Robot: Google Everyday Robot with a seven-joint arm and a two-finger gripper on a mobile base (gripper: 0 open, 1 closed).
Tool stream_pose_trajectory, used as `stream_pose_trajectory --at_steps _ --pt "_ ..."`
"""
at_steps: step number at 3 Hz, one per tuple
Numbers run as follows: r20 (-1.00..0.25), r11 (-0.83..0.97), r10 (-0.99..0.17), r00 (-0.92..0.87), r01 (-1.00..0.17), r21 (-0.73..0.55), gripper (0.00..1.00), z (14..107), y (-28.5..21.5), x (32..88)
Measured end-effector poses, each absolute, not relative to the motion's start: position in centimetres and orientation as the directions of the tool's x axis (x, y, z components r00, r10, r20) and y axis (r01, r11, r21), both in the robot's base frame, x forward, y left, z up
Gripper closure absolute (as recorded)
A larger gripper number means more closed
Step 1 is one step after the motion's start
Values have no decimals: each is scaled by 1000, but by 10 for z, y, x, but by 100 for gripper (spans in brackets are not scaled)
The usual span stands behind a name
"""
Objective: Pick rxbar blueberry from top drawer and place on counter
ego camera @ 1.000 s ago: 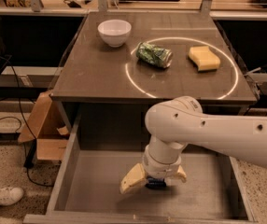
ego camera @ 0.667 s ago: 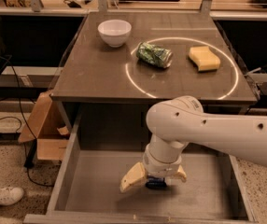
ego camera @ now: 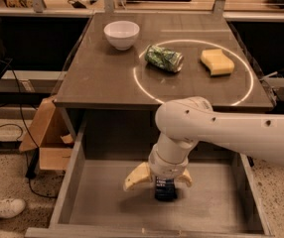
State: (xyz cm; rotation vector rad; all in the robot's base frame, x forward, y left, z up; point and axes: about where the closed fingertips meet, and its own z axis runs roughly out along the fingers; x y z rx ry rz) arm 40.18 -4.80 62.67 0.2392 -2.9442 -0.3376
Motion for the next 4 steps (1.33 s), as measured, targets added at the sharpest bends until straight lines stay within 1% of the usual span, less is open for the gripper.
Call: stream_pose_trajectory --at_steps 1,2,3,4 --pt "155 968 -136 -978 -98 231 0 619 -48 416" --pt "157 968 -134 -979 -95 231 0 618 -49 416" --pt "154 972 -89 -984 -52 228 0 614 -49 420" --pt "138 978 16 -990 44 205 0 597 -57 441"
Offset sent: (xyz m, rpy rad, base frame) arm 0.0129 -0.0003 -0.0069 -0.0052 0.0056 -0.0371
